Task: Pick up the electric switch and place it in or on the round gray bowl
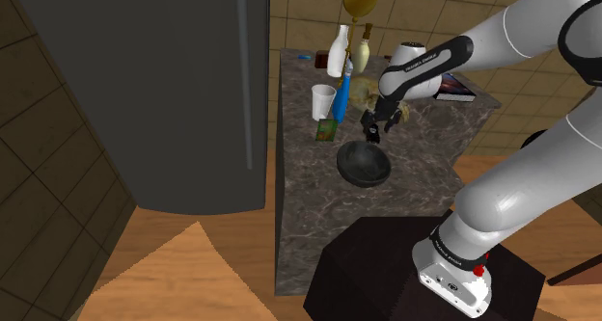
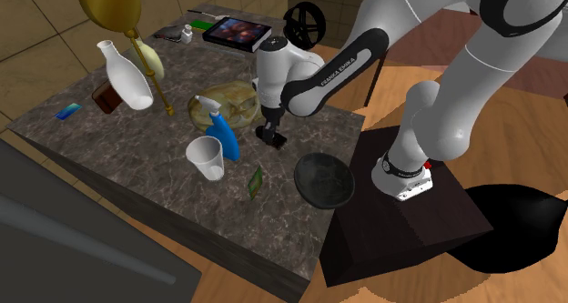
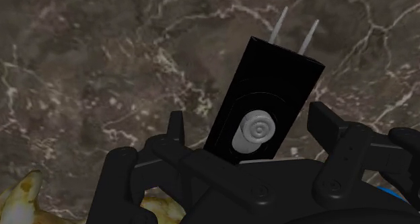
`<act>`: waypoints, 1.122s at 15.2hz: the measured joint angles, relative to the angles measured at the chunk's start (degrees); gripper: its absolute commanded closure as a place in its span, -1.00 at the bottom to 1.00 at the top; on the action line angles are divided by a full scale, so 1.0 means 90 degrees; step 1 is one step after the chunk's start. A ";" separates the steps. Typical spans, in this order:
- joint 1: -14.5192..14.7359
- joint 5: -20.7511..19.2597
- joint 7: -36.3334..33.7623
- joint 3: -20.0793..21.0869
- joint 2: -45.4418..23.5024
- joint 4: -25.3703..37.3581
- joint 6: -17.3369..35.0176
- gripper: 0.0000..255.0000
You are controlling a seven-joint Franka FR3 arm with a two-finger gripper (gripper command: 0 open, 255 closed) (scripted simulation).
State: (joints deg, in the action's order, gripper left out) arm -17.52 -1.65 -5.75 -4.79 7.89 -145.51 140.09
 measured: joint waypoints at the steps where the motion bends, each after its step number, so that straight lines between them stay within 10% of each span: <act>1: 0.0000 0.0001 0.0001 -0.0001 -0.0014 -0.0007 0.0022 -1.00; 5: -0.0002 0.0001 0.0006 -0.0004 -0.0022 -0.0014 0.0039 -1.00; 6: -0.0002 0.0001 0.0006 -0.0004 -0.0022 -0.0014 0.0039 1.00; 17: -0.0003 -0.0001 0.0006 -0.0003 0.0021 0.0009 -0.0006 1.00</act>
State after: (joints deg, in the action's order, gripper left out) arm -17.54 -1.66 -5.70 -4.82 8.08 -145.44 140.04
